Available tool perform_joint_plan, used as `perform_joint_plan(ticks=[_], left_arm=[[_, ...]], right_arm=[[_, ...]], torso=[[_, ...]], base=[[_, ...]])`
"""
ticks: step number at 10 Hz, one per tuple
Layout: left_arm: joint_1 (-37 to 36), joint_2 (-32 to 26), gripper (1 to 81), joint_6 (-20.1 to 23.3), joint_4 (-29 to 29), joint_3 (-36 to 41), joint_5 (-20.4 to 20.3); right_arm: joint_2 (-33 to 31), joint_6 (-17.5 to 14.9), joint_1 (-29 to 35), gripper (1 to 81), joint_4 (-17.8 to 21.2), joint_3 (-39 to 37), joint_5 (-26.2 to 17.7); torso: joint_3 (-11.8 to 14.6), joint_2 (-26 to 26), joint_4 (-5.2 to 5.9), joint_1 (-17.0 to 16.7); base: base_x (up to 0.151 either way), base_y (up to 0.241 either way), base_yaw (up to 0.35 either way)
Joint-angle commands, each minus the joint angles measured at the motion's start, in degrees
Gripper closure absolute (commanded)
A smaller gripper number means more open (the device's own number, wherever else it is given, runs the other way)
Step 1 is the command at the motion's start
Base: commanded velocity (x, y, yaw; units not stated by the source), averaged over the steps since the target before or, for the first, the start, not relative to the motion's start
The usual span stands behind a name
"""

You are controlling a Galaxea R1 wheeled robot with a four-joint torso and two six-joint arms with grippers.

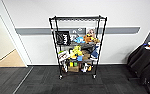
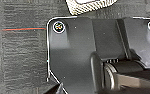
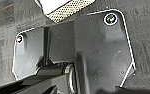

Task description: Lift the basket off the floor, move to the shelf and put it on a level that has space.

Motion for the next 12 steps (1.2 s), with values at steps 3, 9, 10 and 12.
perform_joint_plan(ticks=[3, 9, 10, 12], left_arm=[[-2.68, -2.57, 1.0, -0.61, -2.01, 2.85, 2.13], [-3.82, -7.67, 1.0, -0.70, -4.73, 11.47, 2.04], [-4.26, -7.84, 1.0, -0.70, -6.05, 11.20, 2.13], [-5.14, -7.84, 1.0, -0.70, -6.32, 11.20, 2.57]], right_arm=[[-3.53, 0.41, 1.99, 1.0, 0.12, 6.58, -3.27], [-4.15, 0.58, 3.31, 1.0, 1.17, 7.20, -4.50], [-4.32, 0.58, 3.40, 1.0, 1.87, 7.02, -4.50], [-5.11, 0.58, 3.57, 1.0, 2.84, 7.37, -4.50]], torso=[[0.00, -8.22, 0.00, 5.20], [-2.52, -20.13, 0.00, 12.70], [-5.31, -22.10, 0.00, 13.92], [-6.29, -24.94, 0.00, 15.67]], base=[[0.000, 0.000, 0.000], [0.000, 0.000, 0.000], [0.000, 0.000, 0.000], [0.000, 0.000, 0.000]])
